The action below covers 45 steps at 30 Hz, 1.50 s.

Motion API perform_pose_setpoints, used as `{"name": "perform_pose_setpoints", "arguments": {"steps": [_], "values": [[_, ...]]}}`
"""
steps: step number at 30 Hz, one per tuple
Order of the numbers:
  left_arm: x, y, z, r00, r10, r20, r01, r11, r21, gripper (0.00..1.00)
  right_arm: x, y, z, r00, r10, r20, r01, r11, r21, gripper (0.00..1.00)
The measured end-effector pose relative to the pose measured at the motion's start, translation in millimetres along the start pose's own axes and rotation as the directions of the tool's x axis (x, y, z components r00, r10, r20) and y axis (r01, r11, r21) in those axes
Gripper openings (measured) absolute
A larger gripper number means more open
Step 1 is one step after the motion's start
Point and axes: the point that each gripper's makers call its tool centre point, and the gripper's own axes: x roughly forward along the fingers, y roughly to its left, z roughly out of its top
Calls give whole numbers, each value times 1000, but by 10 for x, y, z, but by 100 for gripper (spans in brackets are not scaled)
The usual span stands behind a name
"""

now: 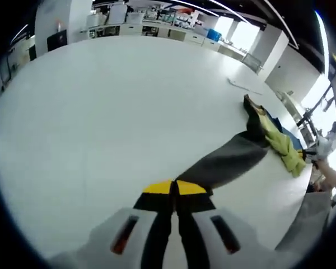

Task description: Fold the garment on the visible template until the final outline fits inside the template.

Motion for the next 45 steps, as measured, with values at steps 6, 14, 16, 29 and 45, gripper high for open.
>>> {"name": "perform_pose_setpoints", "arguments": {"steps": [6, 14, 16, 29, 45], "values": [[32, 144, 67, 999, 34, -18, -34, 999, 0, 0, 9, -33, -8, 1000, -5, -4, 5, 1000, 1, 0], [21, 357, 115, 996, 80, -24, -81, 997, -9, 0, 14, -76, -23, 1000, -12, -7, 12, 1000, -2, 0], [35, 382, 116, 996, 85, -28, -85, 996, -15, 0, 14, -82, -25, 1000, -12, -8, 12, 1000, -1, 0], [127, 741, 75, 979, 180, -94, -181, 983, -12, 0, 35, -140, -29, 1000, -22, -19, 22, 1000, -9, 0], [175, 870, 88, 966, 234, -108, -235, 972, 2, 0, 42, -159, -31, 999, -24, -26, 24, 1000, -11, 0]]}}
